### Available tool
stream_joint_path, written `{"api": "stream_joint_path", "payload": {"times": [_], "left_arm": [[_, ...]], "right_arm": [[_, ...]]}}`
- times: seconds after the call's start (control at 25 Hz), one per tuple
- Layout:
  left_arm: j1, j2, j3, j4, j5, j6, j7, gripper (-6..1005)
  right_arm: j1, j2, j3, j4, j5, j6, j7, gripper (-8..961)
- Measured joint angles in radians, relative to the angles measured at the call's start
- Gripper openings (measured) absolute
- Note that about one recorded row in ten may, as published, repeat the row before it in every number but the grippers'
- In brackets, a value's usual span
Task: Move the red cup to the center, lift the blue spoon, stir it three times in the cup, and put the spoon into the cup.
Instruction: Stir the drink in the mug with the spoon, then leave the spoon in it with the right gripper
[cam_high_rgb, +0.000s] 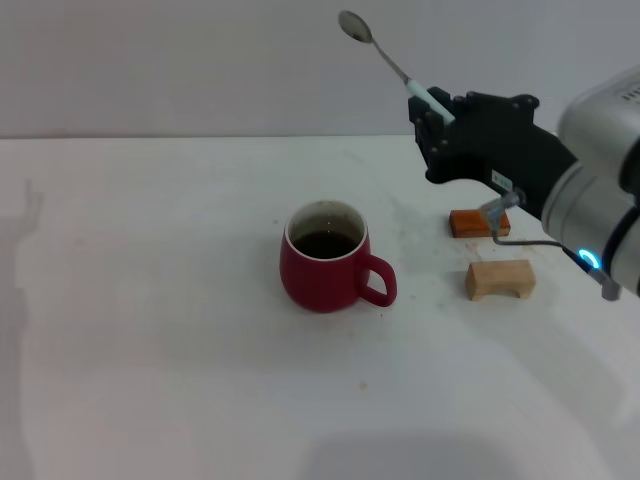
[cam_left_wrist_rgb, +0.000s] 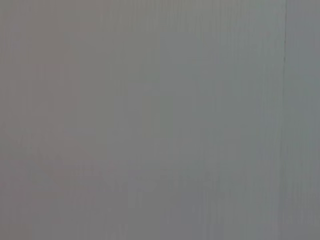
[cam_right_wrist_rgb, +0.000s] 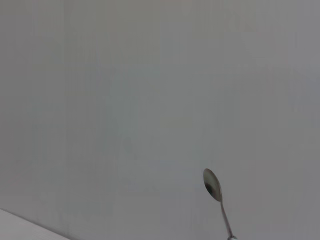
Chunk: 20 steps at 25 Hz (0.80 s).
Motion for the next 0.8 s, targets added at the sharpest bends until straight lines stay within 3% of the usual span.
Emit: {"api": "stream_joint_path", "payload": {"times": [0.08,0.24,0.56,0.8], "left_arm": [[0.000,0.000,0.000,0.001,0.000,0.000,0.000,861],[0.000,0.000,0.000,0.001,0.000,0.000,0.000,861],[0.000,0.000,0.000,0.002,0.000,0.000,0.000,861],[0.000,0.000,0.000,0.001,0.000,0.000,0.000,861]], "right_arm": [[0.001,0.033,0.020,0.025,0.000,0.050,-0.045,169],[0.011,0.055,0.031,0.053,0.000,0.093,-0.064,170],[0.048,0.079,0.058,0.092,0.001,0.193,-0.069,172],[0.093,0.081,0.082,0.100,0.005,0.264,-0.071,174]]}}
